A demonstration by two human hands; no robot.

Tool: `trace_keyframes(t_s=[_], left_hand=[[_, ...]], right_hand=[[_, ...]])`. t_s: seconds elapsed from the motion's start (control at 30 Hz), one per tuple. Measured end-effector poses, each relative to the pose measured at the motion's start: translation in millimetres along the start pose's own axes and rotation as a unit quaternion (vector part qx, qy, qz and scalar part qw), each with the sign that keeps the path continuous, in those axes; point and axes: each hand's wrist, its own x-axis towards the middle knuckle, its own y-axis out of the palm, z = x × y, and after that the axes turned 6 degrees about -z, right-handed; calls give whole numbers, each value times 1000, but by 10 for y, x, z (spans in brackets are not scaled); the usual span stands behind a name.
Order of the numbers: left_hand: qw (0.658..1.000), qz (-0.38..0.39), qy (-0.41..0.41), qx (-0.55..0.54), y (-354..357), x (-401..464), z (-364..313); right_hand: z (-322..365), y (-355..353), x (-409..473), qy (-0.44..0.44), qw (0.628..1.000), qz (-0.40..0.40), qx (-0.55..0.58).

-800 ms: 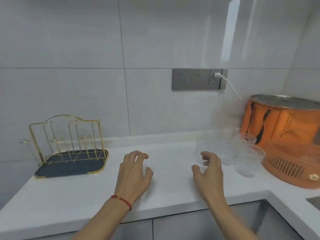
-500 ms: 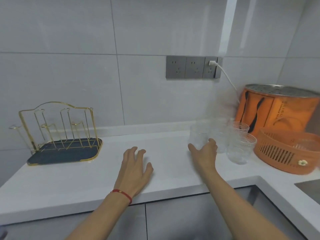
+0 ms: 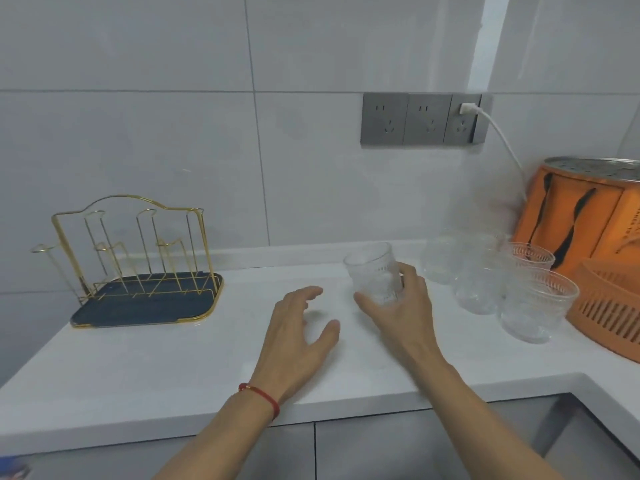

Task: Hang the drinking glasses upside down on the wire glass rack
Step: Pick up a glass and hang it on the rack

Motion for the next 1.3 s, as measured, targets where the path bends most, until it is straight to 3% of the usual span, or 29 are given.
trace_keyframes(t_s=[0.1,0.2,0.33,0.43,0.5,0.6,0.67,0.73,0.83,0.97,1.3], left_hand=[[978,-25,-131,-162,-95,185,-189],[951,-84,-210,-211,-326,269,-197],[905,-115,-247,-328,-702,236,-24],[908,-77,-246,-331,-958,223,147],[939,-58,-213,-263,-1170,197,298],[982,-132,-132,19,-1583,150,670],[941,-151,-117,279,-1834,133,945],[893,-151,-117,407,-1964,119,1174],[904,-137,-118,387,-1967,129,1317],[904,-71,-124,402,-1914,142,1429],[902,-21,-154,403,-1940,163,1523]], right_hand=[[248,220,-267,-66,991,95,74],[373,427,-401,-88,977,166,104],[539,591,-415,54,924,290,242],[722,759,-406,51,921,303,240],[836,840,-391,58,927,279,244],[1074,865,-271,36,956,204,207],[1310,893,-149,0,967,157,201],[1578,999,17,-34,968,121,215],[2005,1292,316,-81,966,95,225],[2604,1811,604,-115,962,130,210],[3429,3059,839,-143,936,322,14]])
